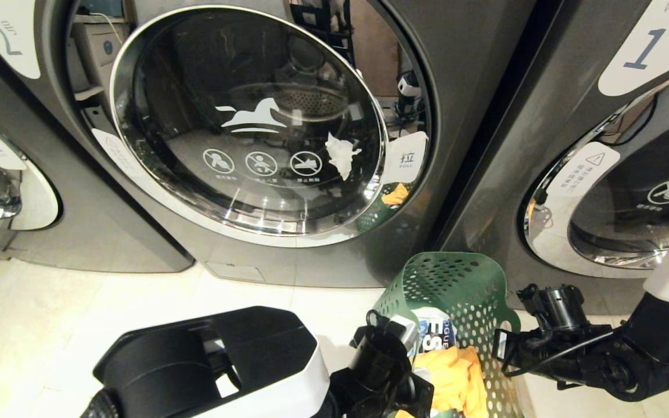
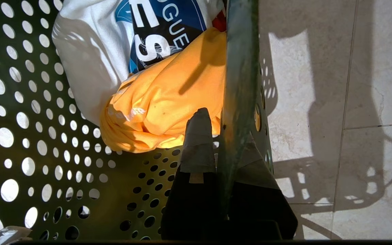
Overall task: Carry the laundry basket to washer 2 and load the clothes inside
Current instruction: Pick up the clothes basket and put it beside the washing machine
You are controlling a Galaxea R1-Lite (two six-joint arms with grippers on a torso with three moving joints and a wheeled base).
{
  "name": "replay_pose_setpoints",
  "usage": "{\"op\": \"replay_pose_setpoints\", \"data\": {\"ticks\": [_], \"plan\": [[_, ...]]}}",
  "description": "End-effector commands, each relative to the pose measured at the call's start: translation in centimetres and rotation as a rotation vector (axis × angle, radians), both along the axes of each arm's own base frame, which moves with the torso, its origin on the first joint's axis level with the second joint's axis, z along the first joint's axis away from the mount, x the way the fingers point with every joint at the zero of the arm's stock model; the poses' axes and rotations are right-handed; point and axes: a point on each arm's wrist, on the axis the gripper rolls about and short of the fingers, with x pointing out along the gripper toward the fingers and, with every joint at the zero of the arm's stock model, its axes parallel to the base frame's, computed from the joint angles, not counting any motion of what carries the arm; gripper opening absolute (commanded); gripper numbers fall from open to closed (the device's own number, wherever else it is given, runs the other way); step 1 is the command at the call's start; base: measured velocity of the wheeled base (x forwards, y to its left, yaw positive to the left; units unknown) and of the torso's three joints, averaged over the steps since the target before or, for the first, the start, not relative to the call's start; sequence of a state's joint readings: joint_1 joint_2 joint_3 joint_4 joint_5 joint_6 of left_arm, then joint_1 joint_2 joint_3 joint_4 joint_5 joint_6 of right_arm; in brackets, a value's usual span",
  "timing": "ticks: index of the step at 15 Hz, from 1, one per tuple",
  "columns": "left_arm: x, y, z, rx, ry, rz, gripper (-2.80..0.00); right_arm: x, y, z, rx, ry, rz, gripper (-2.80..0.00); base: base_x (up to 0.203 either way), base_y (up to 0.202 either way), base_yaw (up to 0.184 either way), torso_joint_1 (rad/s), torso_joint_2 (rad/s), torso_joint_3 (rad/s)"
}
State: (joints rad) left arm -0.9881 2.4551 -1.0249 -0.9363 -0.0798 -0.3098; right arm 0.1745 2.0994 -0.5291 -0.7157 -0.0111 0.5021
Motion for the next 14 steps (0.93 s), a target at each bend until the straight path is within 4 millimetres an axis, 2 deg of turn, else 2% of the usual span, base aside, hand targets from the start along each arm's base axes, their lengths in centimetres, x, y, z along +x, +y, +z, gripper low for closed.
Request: {"op": "replay_pose_setpoints", "data": {"ticks": [1, 3, 6, 7, 9, 11, 14], "plan": [[-0.2, 0.2, 0.0, 0.019, 0.013, -0.001, -2.80, 0.0, 0.0, 0.0, 0.001, 0.000, -0.002, -2.80, 0.000, 0.000, 0.000, 0.000, 0.00, 0.000], [-0.4, 0.6, 1.1, 0.048, 0.036, 0.001, -2.80, 0.0, 0.0, -0.1, 0.000, 0.002, -0.002, -2.80, 0.000, 0.000, 0.000, 0.000, 0.00, 0.000], [-0.4, 0.7, 1.5, 0.072, 0.053, 0.006, -2.80, 0.1, 0.0, 0.0, 0.001, -0.003, -0.002, -2.80, 0.000, 0.000, 0.000, 0.000, 0.00, 0.000], [-0.2, 0.7, 1.4, 0.076, 0.059, 0.011, 0.00, 0.2, 0.0, 0.0, 0.000, -0.003, -0.001, -2.80, 0.000, 0.000, 0.000, 0.000, 0.00, 0.000], [0.0, 0.8, 1.9, 0.060, 0.061, 0.024, 0.00, 0.2, 0.0, 0.0, 0.001, -0.001, -0.002, -2.80, 0.000, 0.000, 0.000, 0.000, 0.00, 0.000], [0.6, 1.3, 3.4, 0.034, 0.038, 0.061, 0.00, 0.2, -0.1, -0.1, -0.001, 0.000, -0.005, -2.80, 0.000, 0.000, 0.000, 0.000, 0.00, 0.000], [1.4, 2.6, 5.5, 0.038, -0.008, 0.162, 0.00, 0.6, -1.9, 0.0, -0.042, -0.009, -0.017, -2.80, 0.000, 0.000, 0.000, 0.000, 0.00, 0.000]]}}
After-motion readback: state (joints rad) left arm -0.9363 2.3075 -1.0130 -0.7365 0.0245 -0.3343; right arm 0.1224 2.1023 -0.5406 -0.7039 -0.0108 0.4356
